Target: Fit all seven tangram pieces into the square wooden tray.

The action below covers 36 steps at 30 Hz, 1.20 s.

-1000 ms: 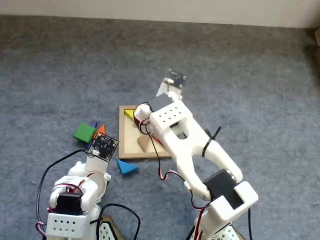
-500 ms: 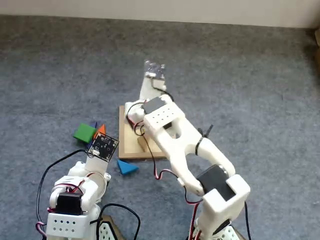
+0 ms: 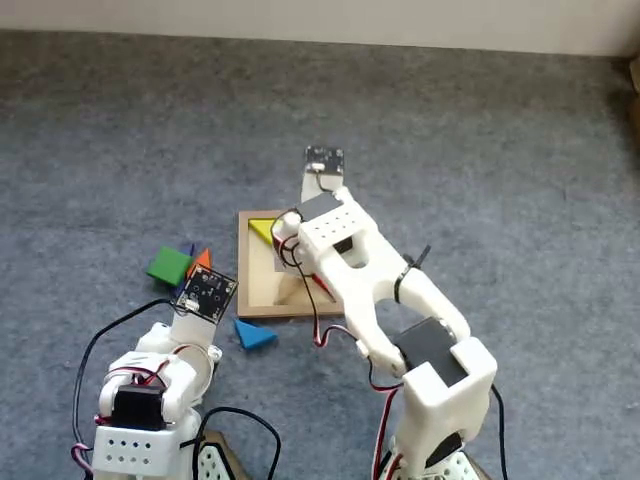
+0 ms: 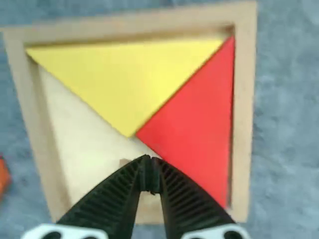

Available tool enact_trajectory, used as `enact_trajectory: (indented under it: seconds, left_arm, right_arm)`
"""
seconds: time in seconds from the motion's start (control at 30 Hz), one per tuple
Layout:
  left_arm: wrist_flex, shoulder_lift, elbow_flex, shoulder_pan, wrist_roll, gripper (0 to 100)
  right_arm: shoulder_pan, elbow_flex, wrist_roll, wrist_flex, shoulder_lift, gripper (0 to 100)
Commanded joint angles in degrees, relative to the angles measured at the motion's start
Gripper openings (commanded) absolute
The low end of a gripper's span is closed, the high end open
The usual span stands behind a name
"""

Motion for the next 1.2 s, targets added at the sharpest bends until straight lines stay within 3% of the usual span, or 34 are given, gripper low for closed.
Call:
enact_trajectory:
  seconds: [0.0,0.3,0.53,0.77,1.17]
  left_arm:
    - [0.26,-1.8,1.1,-0.22,0.44,1]
    - [0.26,-1.8,1.1,-0.22,0.44,1]
    - [0.26,-1.8,1.1,-0.22,0.44,1]
    - [0.26,-1.8,1.1,-0.22,0.44,1]
    - [0.26,-1.8,1.1,-0.22,0.44,1]
  right_arm:
    - [1.1,-0.57,3.87,5.41,-1.19,0.4]
    - [0.57,-6.55,4.04,6.64,-5.23,0.4]
    - [-4.79,-5.67,3.87,-4.18,-3.03,0.4]
    - [-8.48,-2.77,3.87,-6.29,-0.92,0.4]
    - [0.66,8.13,4.31,-6.02,-1.1,0.4]
